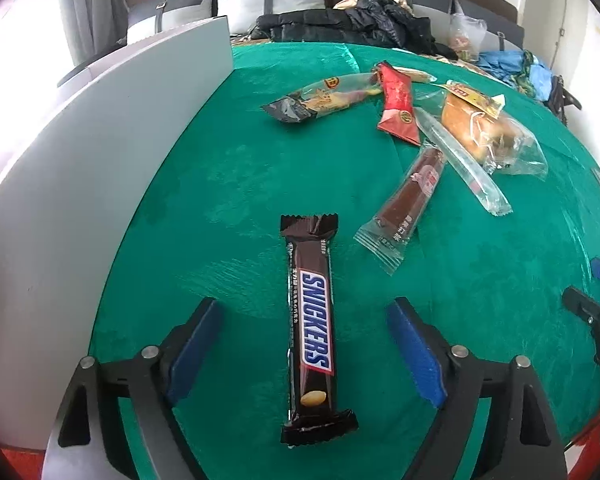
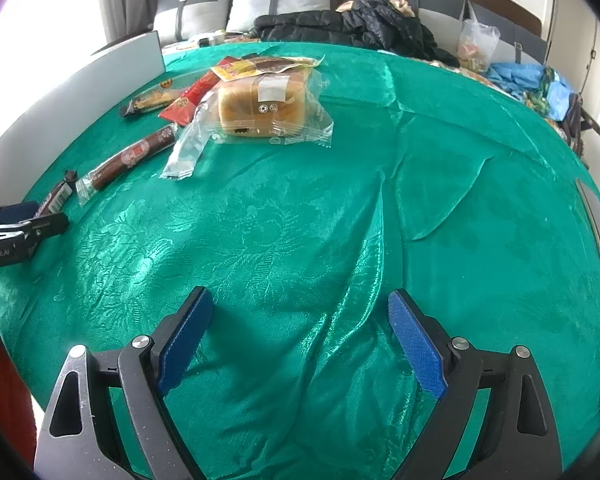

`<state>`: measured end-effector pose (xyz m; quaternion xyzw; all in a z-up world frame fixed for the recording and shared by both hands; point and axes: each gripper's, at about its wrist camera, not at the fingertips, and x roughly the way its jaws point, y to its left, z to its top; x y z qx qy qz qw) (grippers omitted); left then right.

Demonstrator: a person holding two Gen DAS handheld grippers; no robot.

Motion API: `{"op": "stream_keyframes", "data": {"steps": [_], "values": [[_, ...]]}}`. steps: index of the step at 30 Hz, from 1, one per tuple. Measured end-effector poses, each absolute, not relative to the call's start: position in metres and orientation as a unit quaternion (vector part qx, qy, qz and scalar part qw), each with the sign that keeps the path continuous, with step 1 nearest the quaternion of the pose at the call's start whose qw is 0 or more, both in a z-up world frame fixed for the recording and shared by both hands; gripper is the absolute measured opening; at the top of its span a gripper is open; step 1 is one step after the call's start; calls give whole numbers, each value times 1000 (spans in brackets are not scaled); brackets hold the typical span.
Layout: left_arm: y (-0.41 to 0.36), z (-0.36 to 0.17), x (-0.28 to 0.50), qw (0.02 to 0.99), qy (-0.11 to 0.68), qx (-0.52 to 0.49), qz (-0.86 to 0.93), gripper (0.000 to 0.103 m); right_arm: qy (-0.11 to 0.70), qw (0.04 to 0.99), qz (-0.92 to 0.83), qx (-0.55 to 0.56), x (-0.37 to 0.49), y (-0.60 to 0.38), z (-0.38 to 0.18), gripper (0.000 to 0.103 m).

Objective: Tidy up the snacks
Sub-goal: 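Move the left tool to the Snickers bar while the right tool approaches the clear stick packet, then grasp the Snickers bar with the left tool while the right tool grasps the clear stick packet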

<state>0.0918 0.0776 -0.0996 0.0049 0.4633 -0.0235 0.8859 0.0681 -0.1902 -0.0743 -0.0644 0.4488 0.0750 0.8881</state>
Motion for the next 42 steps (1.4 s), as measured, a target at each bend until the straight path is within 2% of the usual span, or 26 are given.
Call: {"op": "stream_keyframes", "data": {"steps": [4,11,15,18,21,24,26,27,28,29,30,31,37,38,42], "values": [[76,-101,92,889,458,6,-25,91,448,888,76,-65,68,-190,-74,92],[76,-100,88,889,457,10,-27,91,430,897,80,-65,62,-191,-76,92],[80,-100,85,889,457,5,-25,90,460,882,92,-48,77,-192,-68,91],[83,-100,84,889,457,3,-24,84,456,883,112,30,108,-187,-48,90],[87,-97,84,888,459,-3,-23,74,494,856,145,40,154,-152,-47,88],[91,-95,83,887,461,-7,-22,64,522,839,153,2,189,-115,-55,72],[93,-95,83,887,461,-8,-22,59,533,833,147,-14,204,-100,-61,36],[93,-95,82,887,460,-6,-22,53,536,832,142,-19,207,-96,-63,31],[93,-94,82,888,460,-4,-26,42,534,833,142,-20,206,-96,-63,20],[92,-94,83,888,459,-1,-27,36,540,828,146,-12,205,-97,-63,20],[92,-94,82,887,460,1,-28,20,546,825,148,-6,200,-99,-61,20],[92,-93,83,887,461,0,-31,17,551,820,154,-2,191,-102,-59,20],[99,-90,79,879,471,-31,-58,17,579,798,170,-2,113,-136,-52,21],[98,-90,79,879,472,-36,-62,17,581,796,167,-7,108,-138,-54,24],[96,-88,77,878,472,-41,-74,17,562,811,156,-46,117,-130,-49,29]]}}
